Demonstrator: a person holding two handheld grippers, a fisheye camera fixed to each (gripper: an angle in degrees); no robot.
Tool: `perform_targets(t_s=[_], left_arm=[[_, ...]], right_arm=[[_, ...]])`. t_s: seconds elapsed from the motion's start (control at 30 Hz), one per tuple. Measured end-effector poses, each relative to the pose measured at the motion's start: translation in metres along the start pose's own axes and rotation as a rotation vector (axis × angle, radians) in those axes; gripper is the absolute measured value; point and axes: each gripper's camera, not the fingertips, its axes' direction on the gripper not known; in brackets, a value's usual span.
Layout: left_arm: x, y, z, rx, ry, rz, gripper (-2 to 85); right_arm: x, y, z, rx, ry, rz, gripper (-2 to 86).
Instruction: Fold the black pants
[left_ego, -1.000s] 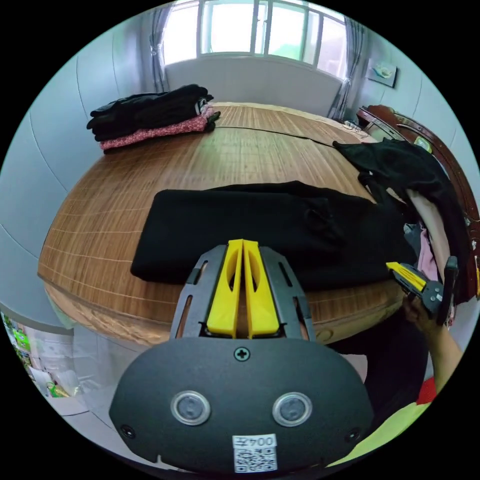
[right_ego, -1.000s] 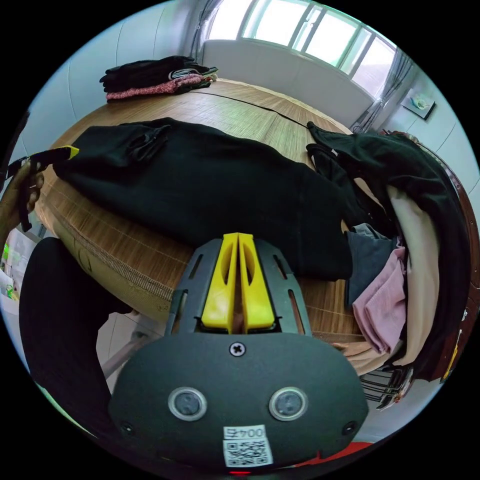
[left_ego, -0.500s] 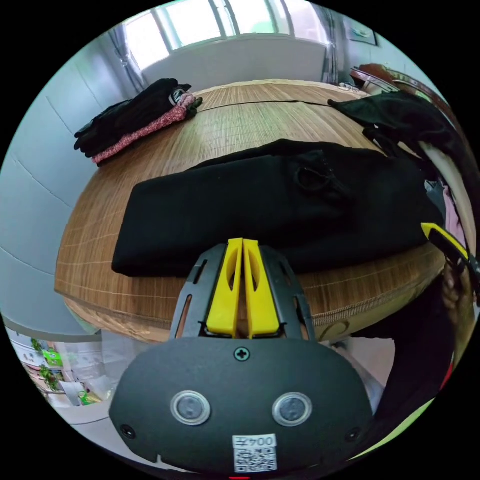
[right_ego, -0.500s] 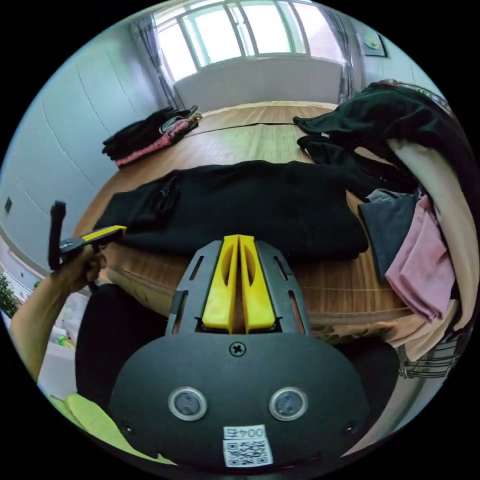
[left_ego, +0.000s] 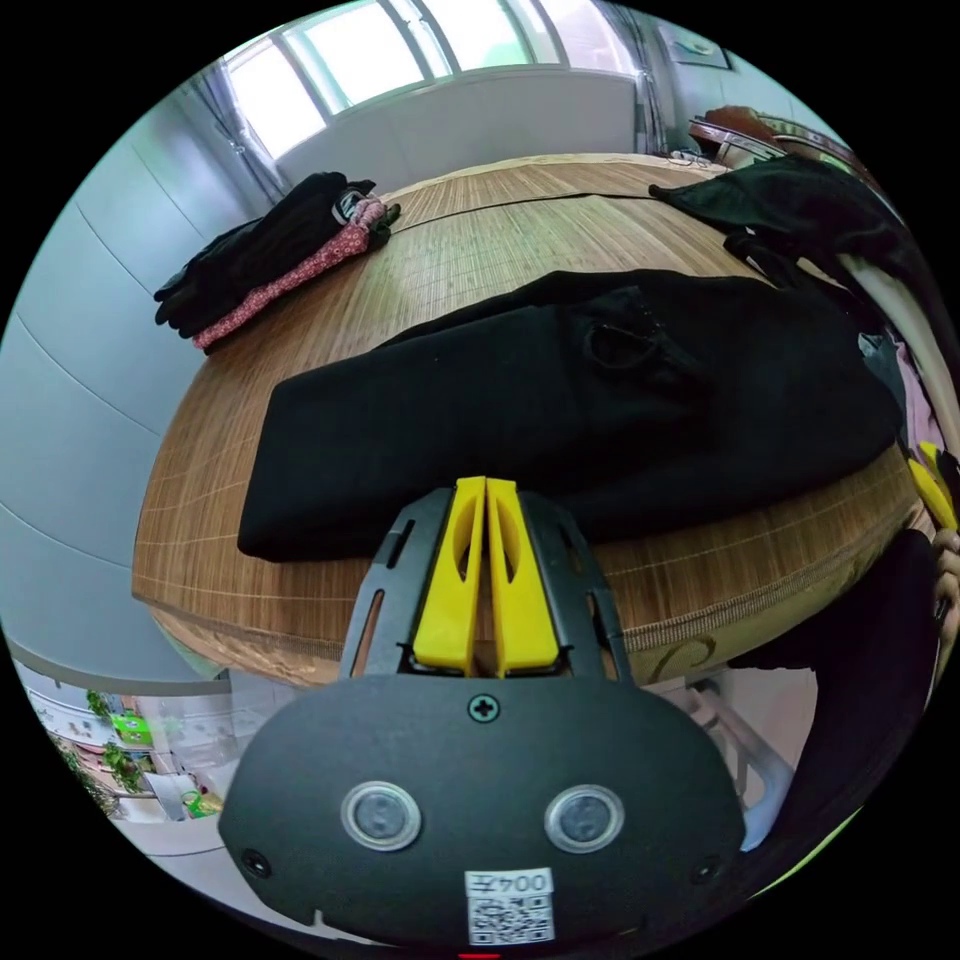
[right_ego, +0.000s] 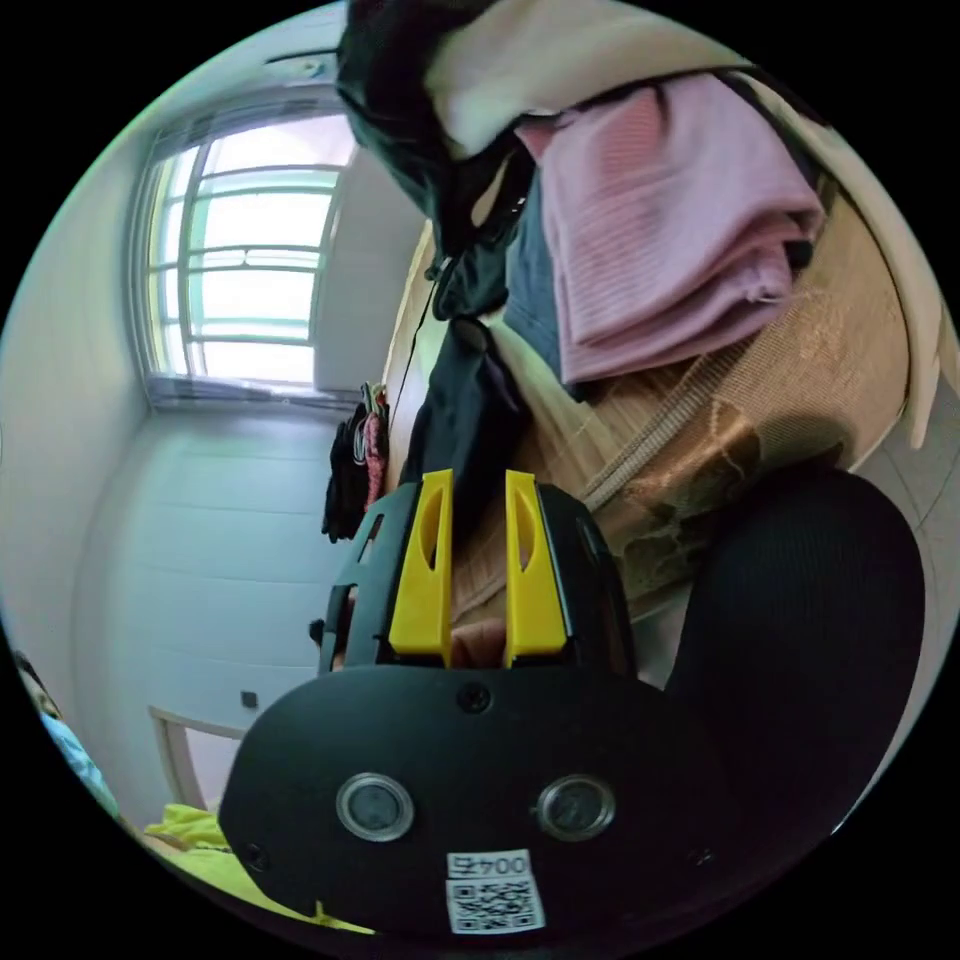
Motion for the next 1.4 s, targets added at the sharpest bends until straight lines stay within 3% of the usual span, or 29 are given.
perform_targets(t_s=[0.23,0.47,0.73,0.9,1.07,1.2,1.33,1.4], left_arm=[[0.007,0.005,-0.022,0.075,0.071,-0.022,1.5],[0.125,0.016,-0.072,0.286,0.227,0.330,8.1],[0.261,0.021,-0.086,0.394,0.073,0.693,11.9],[0.321,0.019,-0.074,0.424,-0.126,0.849,12.4],[0.344,0.007,-0.049,0.384,-0.231,0.850,9.1],[0.309,-0.012,-0.051,0.336,0.066,0.637,6.3],[0.299,-0.003,-0.049,0.385,0.080,0.642,6.0],[0.301,0.003,-0.047,0.398,0.064,0.666,6.1]], right_arm=[[0.028,-0.042,0.003,-0.037,-0.036,0.115,11.0],[0.035,-0.080,0.018,-0.057,-0.059,0.178,9.0],[-0.001,-0.101,0.014,-0.092,-0.022,0.108,5.1],[-0.026,-0.109,0.016,-0.116,-0.005,0.062,5.2],[-0.041,-0.113,0.018,-0.141,-0.022,0.008,6.1],[-0.031,-0.115,0.004,-0.094,-0.069,-0.031,12.4],[0.002,-0.138,0.018,-0.185,-0.227,0.072,18.8],[0.003,-0.150,0.029,-0.207,-0.205,0.067,19.8]])
